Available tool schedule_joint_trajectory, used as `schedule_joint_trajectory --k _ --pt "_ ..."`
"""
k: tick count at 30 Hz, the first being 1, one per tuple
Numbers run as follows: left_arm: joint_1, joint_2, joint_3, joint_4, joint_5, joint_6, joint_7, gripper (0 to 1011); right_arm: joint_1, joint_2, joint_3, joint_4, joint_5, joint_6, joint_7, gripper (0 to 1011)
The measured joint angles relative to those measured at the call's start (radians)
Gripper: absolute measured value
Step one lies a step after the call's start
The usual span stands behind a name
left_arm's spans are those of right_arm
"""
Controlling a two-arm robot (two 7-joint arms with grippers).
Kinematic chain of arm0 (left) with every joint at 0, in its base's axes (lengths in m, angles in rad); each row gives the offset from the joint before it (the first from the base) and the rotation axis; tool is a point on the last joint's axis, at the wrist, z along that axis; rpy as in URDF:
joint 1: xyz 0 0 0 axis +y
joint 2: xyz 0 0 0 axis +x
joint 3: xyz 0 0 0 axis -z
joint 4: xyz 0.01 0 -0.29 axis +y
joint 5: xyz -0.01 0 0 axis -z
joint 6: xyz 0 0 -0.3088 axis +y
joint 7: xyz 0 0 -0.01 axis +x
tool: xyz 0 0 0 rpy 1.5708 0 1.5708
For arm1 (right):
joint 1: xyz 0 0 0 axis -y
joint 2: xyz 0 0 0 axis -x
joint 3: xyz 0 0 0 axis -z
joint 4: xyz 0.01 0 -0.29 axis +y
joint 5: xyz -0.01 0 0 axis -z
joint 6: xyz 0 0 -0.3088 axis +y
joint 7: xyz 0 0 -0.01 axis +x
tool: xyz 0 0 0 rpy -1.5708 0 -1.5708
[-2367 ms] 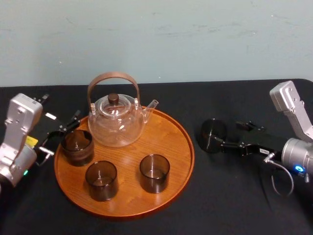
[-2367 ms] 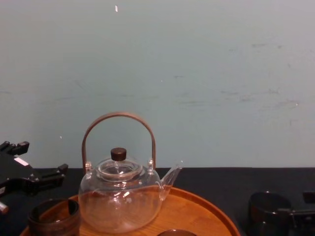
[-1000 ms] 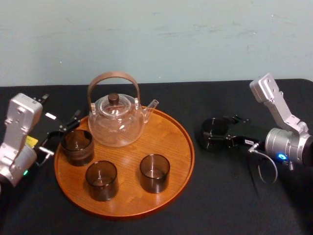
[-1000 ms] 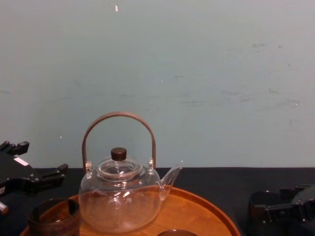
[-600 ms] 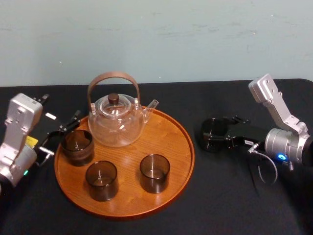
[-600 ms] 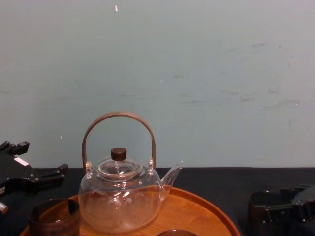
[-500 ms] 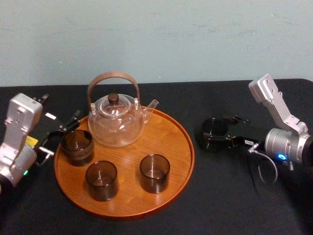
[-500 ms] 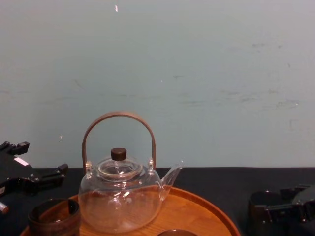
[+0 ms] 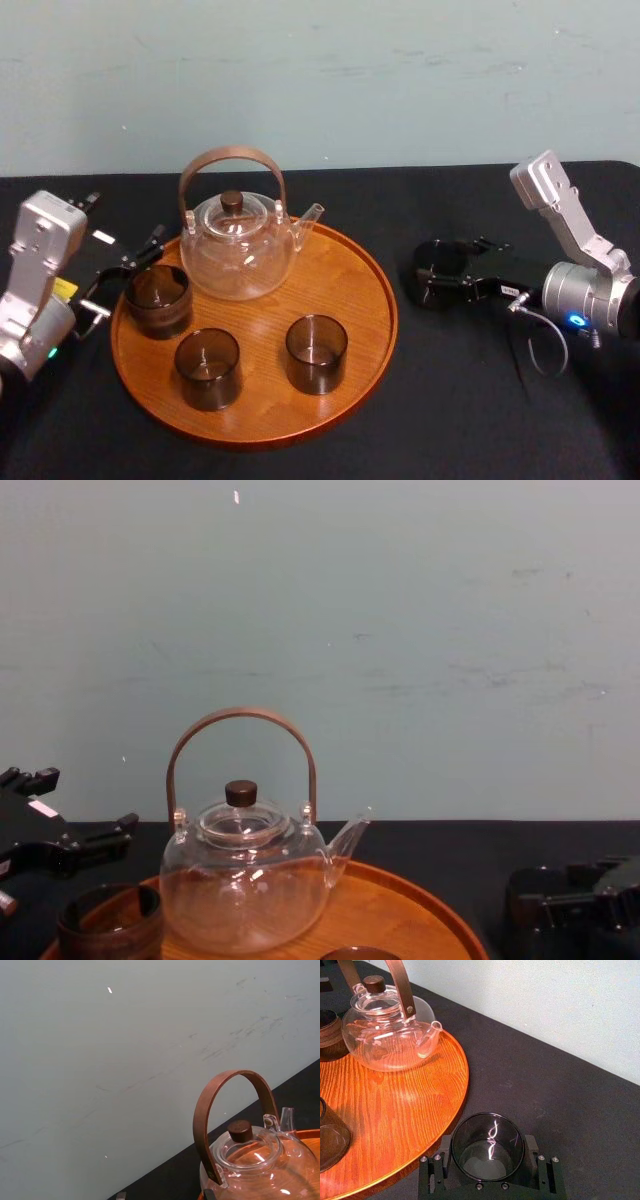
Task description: Pick up the glass from the table and place it on the tray.
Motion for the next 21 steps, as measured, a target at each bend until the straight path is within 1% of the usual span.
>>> schedule_joint_trajectory --k 21 --pt "0.000 0.000 0.000 0.000 0.000 0.000 0.000 1001 0.000 0.000 0.000 0.000 0.002 -0.001 0.000 883"
